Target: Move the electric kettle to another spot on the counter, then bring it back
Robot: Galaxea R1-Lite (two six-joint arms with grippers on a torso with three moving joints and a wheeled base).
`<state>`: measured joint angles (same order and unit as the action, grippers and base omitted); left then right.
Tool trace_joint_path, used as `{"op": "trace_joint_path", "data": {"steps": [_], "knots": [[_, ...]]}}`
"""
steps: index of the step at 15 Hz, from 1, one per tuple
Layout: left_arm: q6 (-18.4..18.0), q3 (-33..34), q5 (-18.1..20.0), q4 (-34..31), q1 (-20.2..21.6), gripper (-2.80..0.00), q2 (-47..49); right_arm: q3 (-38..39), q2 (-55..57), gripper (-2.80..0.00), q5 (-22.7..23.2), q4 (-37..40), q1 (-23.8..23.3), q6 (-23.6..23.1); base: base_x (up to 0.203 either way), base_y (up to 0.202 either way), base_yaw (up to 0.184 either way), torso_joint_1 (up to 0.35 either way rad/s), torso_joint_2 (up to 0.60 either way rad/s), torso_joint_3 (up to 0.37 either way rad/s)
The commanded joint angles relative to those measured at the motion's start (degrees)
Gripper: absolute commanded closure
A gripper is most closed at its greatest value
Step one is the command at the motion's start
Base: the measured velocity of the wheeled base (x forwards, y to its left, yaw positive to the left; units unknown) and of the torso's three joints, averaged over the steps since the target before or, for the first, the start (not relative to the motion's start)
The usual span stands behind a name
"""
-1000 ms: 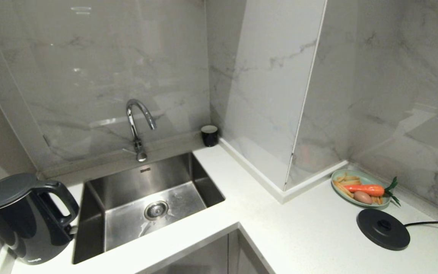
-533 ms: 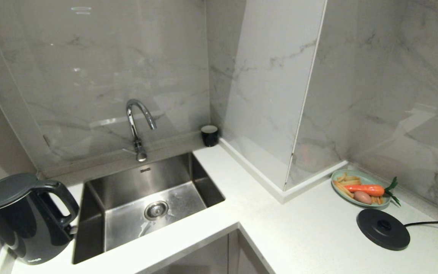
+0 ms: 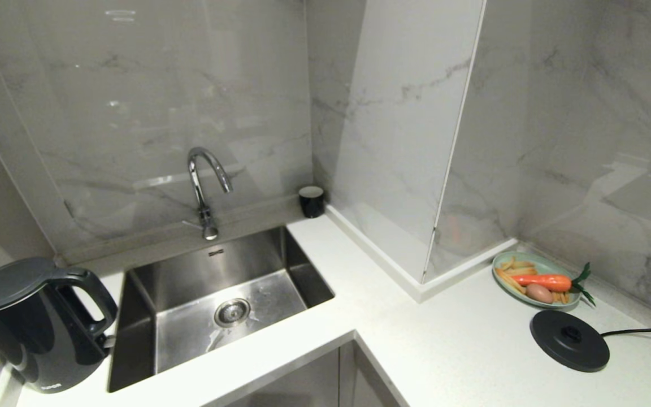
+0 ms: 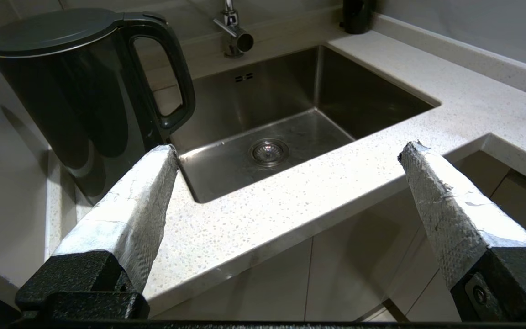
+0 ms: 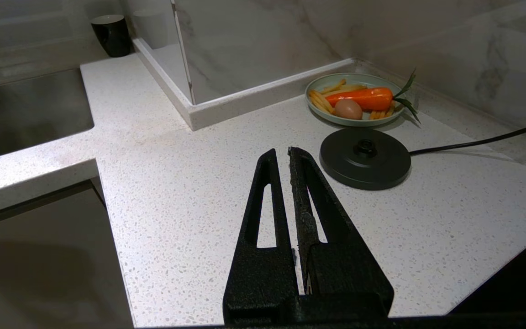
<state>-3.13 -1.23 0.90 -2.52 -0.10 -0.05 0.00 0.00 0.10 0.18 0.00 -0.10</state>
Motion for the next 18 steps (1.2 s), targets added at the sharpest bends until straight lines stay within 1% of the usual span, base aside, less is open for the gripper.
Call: {"op": "trace_joint_path", "data": {"steps": [1,7,8,18], "knots": [[-0.03,0.00,-0.02,-0.03,0.01,-2.80,0.14,0.00,0.09,0.00,-0.01,-0.01,0.00,0.01,0.000,0.000,0.000,0.000,0.00,0.000],[-0.21,0.01,0.06,0.06,0.01,-2.80,0.14,0.00,0.09,0.00,-0.01,-0.01,0.00,0.01,0.000,0.000,0.000,0.000,0.00,0.000],[-0.21,0.00,0.06,0.06,0.01,0.00,0.14,0.00,0.09,0.00,-0.01,-0.01,0.00,0.01,0.000,0.000,0.000,0.000,0.00,0.000],[-0.21,-0.09,0.15,-0.29,0.01,0.00,0.14,0.00,0.00,0.00,-0.01,-0.01,0.00,-0.08,0.000,0.000,0.000,0.000,0.00,0.000]]}}
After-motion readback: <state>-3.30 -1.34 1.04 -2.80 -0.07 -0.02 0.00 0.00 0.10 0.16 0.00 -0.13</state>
